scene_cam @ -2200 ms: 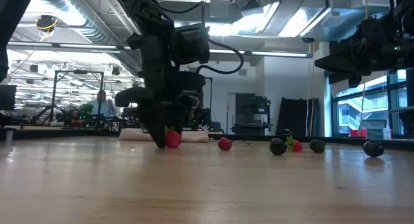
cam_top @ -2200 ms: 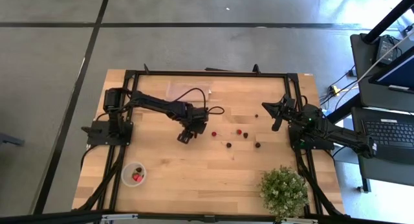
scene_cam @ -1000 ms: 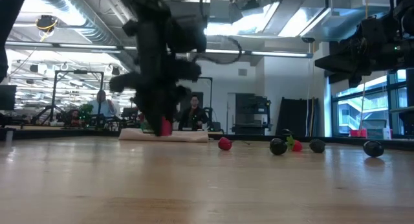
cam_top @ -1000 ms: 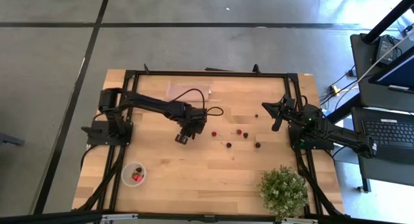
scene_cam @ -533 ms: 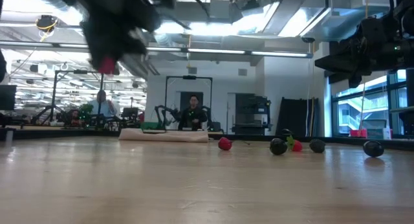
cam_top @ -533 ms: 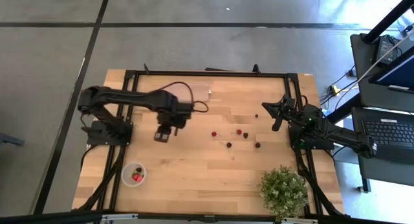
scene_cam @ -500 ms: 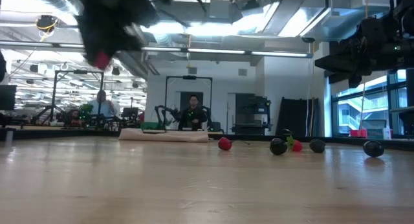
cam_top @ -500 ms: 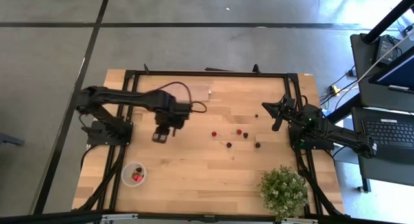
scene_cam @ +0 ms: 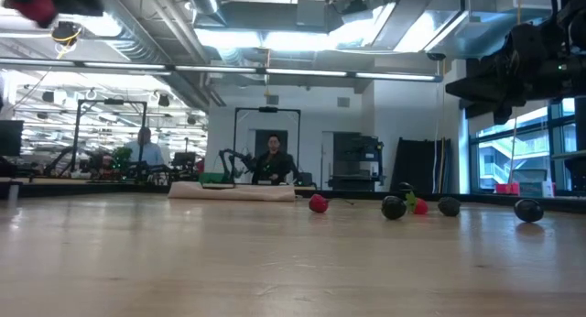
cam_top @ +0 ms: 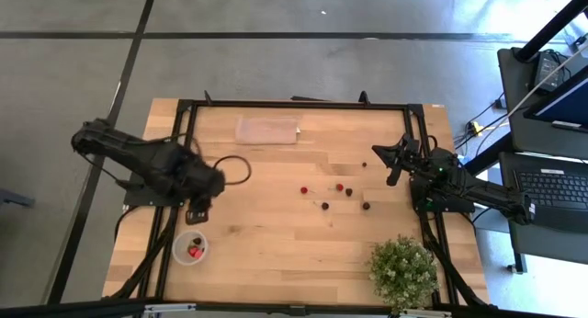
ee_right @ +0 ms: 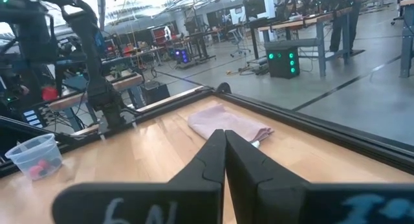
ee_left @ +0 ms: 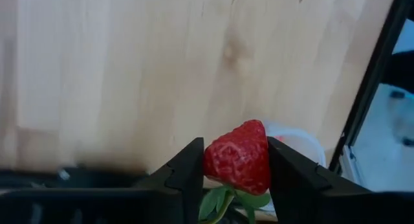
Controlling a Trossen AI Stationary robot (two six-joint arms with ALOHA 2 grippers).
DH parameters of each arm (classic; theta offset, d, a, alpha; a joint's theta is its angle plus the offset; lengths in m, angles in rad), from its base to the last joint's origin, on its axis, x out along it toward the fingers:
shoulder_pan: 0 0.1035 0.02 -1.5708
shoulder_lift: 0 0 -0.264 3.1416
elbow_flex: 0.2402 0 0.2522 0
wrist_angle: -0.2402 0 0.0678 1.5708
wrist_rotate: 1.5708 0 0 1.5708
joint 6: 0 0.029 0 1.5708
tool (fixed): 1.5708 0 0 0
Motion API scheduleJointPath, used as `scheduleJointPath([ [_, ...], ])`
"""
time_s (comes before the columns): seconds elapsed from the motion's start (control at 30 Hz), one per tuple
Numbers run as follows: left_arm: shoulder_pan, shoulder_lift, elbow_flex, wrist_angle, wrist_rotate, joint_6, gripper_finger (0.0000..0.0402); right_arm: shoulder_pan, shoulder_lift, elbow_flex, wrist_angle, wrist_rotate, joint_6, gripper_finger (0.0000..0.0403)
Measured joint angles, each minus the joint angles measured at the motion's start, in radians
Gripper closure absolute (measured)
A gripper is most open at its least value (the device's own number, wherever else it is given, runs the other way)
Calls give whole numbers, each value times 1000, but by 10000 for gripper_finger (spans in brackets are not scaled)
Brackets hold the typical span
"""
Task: Pick and placing Produce into tupperware
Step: Put the left strawberry into the transparent bin
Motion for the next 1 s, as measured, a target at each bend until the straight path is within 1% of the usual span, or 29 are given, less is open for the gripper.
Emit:
scheduleJointPath([
  [0.13, -133, -17, -57, 23, -22, -192, 272, 0, 0, 0, 6, 0, 23, 389],
  [0.27, -271, -14, -122, 100, -18, -351, 252, 0, 0, 0, 3, 0, 54, 389],
  [0.33, -327, -12, -165, 153, -17, -419, 248, 0, 0, 0, 3, 0, 55, 389],
  [0.5, -437, -12, -269, 312, -17, -583, 268, 0, 0, 0, 3, 0, 53, 389],
  [0.63, -487, -12, -326, 414, -17, -675, 272, 0, 0, 0, 3, 0, 53, 389],
  [0.77, -515, -12, -364, 426, -17, -763, 246, 0, 0, 0, 3, 1, 52, 389],
  [0.87, -524, -12, -383, 427, -16, -782, 232, 0, 0, 0, 3, 1, 52, 389],
  [1.0, -523, -12, -390, 427, -15, -784, 230, 0, 0, 0, 3, 1, 53, 389],
])
